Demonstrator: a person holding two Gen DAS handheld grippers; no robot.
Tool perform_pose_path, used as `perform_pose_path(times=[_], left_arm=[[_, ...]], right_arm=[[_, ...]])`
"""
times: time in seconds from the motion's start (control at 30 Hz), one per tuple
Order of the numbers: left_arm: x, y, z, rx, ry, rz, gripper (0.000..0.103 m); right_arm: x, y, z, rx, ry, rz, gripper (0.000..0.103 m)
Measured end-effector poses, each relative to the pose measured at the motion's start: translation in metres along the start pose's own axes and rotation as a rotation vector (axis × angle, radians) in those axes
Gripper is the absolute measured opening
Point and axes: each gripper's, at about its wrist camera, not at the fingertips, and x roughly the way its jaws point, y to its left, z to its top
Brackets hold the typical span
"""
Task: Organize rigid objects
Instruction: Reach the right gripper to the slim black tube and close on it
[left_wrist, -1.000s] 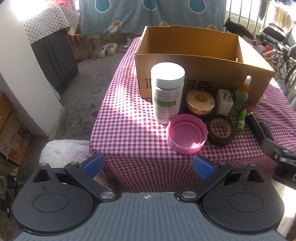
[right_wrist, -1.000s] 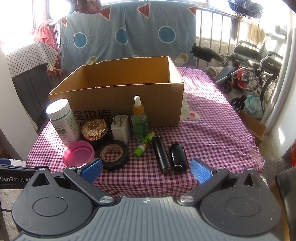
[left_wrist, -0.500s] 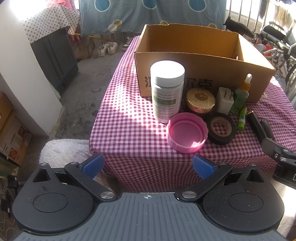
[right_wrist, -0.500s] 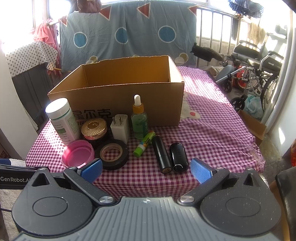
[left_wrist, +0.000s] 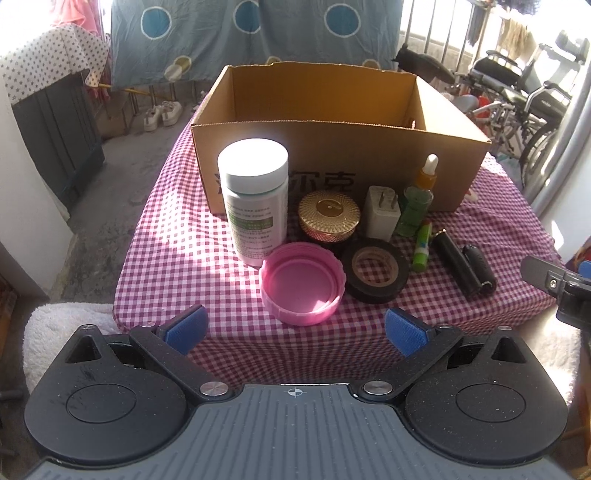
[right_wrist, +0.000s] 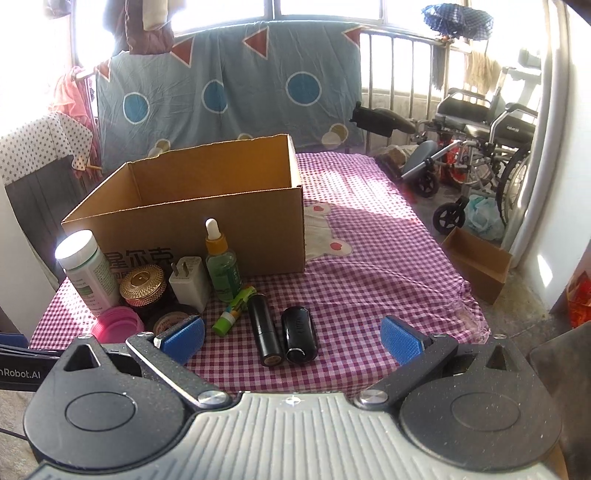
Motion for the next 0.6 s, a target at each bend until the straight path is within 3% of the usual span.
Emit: perform_pose_path(times=[0.17,0.3,0.4,0.53,0.6], left_arm=[[0.006,-0.026,0.008,0.106,-0.038,-0.149,0.102],[0.015,-0.054,0.014,0.195,-0.059,-0.228,0.100],[0.023,-0.071,0.018,0.243,-0.053,-0.276,0.096],[0.031,-0.093,0.019,0.313,-0.066,-0.332,0.091],[0.034,-0.102,0.019,0.347,-0.073,-0.355,0.081]], right_arm=[[0.002,-0.039,0.004,0.116,-0.023,0.009,0.103],[0.007,-0.058,0.002,0.163,-0.021,0.008,0.102],[0.016,-0.068,0.000,0.184,-0.004,0.025,0.096],[0.030,-0.077,0.001,0.213,0.026,0.113,0.078],[0.038,-0.079,0.004,0.227,0.045,0.180,0.073]])
